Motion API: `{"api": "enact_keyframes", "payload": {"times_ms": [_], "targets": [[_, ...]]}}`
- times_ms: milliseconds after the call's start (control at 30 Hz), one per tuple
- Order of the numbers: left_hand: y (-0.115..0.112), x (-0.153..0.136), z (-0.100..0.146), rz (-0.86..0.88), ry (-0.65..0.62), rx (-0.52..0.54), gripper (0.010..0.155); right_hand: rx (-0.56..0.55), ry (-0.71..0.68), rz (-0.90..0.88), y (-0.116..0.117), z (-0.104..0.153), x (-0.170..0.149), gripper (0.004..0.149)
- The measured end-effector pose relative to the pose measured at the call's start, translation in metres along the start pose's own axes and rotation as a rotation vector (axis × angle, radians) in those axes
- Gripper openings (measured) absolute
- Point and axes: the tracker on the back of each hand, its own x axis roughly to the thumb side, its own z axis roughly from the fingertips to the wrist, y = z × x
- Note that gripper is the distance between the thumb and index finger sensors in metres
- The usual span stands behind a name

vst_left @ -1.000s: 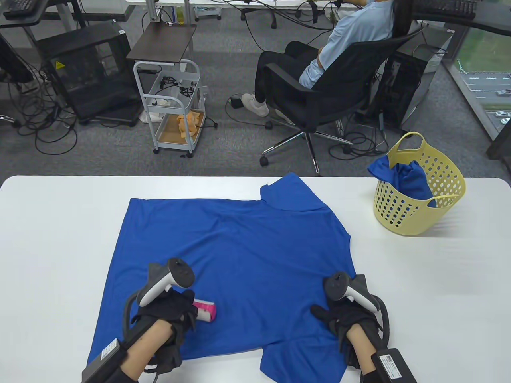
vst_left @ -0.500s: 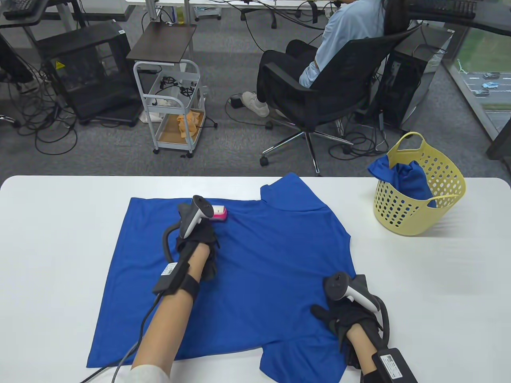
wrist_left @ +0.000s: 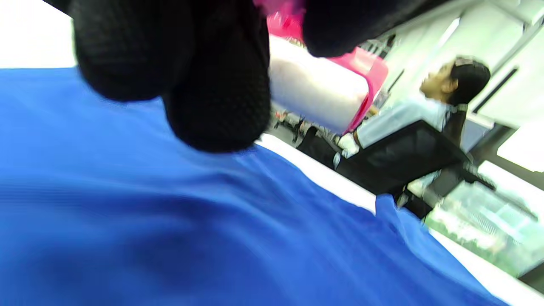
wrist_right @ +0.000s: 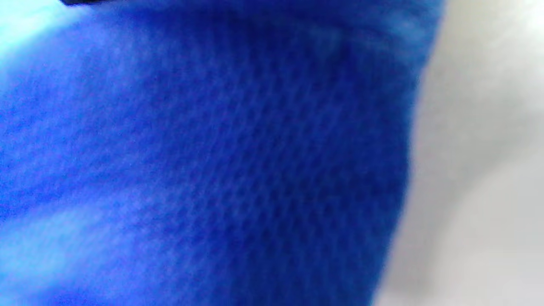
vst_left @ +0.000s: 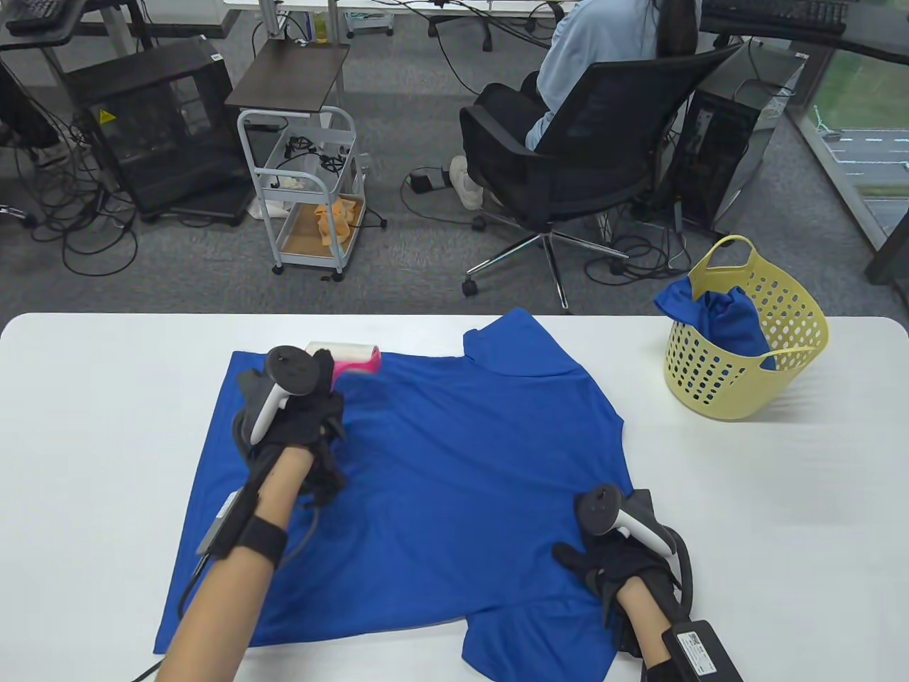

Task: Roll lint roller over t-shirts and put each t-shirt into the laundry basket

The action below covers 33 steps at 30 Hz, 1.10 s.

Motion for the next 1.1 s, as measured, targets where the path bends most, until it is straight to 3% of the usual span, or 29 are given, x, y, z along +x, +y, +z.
{"api": "enact_keyframes", "payload": {"times_ms": [133, 267, 300, 367, 533, 733, 833, 967, 1100], "targets": [[0.000, -0.018, 0.060, -0.198, 0.133, -0.256, 0.060, 0.000, 0.001, 0.001, 0.000, 0.000, 0.000, 0.079], [-0.020, -0.031, 0.091, -0.347, 0.185, -0.439, 0.057, -0.002, 0.001, 0.000, 0.000, 0.000, 0.000, 0.079], [-0.024, -0.032, 0.093, -0.349, 0.194, -0.459, 0.057, -0.003, 0.001, 0.001, 0.000, 0.000, 0.000, 0.079], [-0.027, -0.027, 0.095, -0.326, 0.190, -0.373, 0.057, -0.003, 0.001, 0.000, 0.000, 0.000, 0.000, 0.079], [-0.045, -0.007, 0.056, -0.328, 0.175, -0.180, 0.059, -0.004, 0.000, 0.000, 0.000, 0.000, 0.000, 0.079], [-0.061, 0.022, -0.048, -0.278, 0.210, 0.032, 0.062, -0.003, 0.000, 0.002, 0.000, 0.000, 0.000, 0.080], [-0.074, 0.023, -0.095, -0.126, 0.257, 0.000, 0.069, -0.002, -0.002, -0.001, 0.000, 0.000, 0.000, 0.079], [-0.072, 0.029, -0.111, -0.132, 0.240, 0.013, 0.074, -0.001, -0.002, -0.003, 0.000, 0.000, 0.000, 0.079], [-0.048, 0.020, -0.093, 0.010, 0.095, 0.089, 0.071, 0.004, -0.003, -0.005, 0.000, 0.000, 0.000, 0.080]]}}
